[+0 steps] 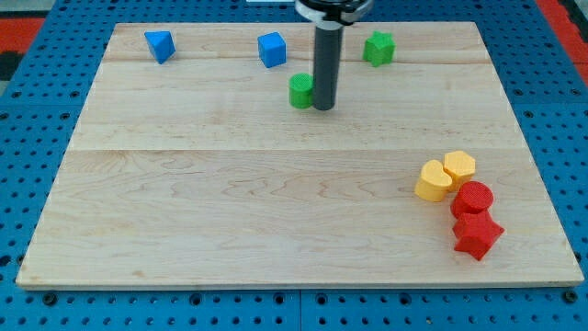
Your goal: Move the green circle towards the bottom of the blue cube
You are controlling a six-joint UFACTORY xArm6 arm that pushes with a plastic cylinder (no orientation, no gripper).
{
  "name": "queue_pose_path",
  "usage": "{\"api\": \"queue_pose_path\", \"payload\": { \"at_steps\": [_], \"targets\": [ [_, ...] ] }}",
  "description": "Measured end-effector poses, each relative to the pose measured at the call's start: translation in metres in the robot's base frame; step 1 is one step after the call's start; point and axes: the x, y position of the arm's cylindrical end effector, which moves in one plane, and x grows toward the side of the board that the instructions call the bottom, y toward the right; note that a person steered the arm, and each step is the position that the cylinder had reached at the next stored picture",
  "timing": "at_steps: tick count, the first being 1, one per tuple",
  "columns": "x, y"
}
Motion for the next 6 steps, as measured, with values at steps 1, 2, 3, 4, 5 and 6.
{"api": "queue_pose_path", "payload": {
  "at_steps": [1,2,3,4,5,6],
  "targets": [
    [0.0,-0.022],
    [0.0,-0.002],
    [-0.016,0.012],
    [-0.031,-0.005],
    [-0.031,-0.019],
    [-0.028,0.004]
  ]
}}
